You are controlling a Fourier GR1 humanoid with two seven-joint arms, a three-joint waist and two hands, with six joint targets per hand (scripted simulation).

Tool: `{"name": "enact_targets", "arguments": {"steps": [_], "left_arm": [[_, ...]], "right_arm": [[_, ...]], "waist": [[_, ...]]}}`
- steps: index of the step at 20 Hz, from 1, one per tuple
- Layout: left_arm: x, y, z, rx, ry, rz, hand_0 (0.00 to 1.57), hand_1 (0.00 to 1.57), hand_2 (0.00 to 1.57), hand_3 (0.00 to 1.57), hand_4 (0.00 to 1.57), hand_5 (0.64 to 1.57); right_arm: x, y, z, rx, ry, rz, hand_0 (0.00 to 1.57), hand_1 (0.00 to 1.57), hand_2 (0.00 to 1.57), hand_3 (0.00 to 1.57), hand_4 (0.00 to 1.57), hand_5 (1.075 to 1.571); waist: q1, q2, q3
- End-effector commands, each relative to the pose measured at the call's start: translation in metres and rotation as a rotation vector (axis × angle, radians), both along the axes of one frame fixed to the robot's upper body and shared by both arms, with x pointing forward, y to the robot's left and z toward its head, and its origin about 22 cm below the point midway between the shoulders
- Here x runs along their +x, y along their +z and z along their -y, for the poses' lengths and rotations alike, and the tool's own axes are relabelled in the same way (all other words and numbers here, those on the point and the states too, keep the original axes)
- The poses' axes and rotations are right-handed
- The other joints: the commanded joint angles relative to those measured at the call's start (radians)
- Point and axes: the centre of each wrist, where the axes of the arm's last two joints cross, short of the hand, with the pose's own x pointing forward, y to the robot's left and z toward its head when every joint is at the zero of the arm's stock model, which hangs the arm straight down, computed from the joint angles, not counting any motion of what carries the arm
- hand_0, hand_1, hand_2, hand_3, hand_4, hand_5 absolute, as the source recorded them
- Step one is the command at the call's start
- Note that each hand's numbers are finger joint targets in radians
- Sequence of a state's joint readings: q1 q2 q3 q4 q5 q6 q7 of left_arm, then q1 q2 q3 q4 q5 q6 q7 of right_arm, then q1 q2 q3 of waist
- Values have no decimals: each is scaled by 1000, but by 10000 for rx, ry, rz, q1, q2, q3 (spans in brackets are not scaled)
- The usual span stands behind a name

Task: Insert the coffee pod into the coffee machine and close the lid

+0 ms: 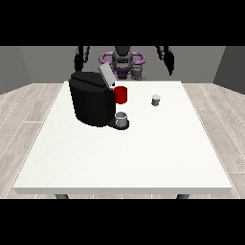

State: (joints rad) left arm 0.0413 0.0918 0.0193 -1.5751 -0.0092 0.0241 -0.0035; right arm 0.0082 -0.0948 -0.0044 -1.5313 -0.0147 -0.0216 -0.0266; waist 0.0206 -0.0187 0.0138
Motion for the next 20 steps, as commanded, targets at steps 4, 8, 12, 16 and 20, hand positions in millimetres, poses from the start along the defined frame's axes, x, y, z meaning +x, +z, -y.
{"name": "enact_targets", "arguments": {"steps": [4,8,12,16,20], "left_arm": [[-9,10,-6,1576,-2165,528,0,0,0,0,0,1571],[-9,14,-15,3201,-3456,794,0,0,0,0,0,1571],[9,18,-19,4089,-3388,845,0,0,0,0,0,1571],[34,34,-51,5156,-3070,-11,0,0,0,0,0,1571],[68,53,-66,5421,-2523,-210,0,0,0,0,0,1571]], "right_arm": [[-4,-21,0,34,-307,-140,0,0,0,0,0,1571],[2,-7,13,-1306,-1658,-125,0,0,0,0,0,1571],[9,-10,-7,-1571,-1417,554,0,0,0,0,0,1571],[19,16,-15,-1585,-808,556,0,0,0,0,0,1571],[25,24,-29,-1426,-111,910,0,0,0,0,0,1571]], "waist": [[308,-155,-133],[-88,-360,-143],[-343,376,-138],[-940,472,-140],[-1459,962,-139]]}}
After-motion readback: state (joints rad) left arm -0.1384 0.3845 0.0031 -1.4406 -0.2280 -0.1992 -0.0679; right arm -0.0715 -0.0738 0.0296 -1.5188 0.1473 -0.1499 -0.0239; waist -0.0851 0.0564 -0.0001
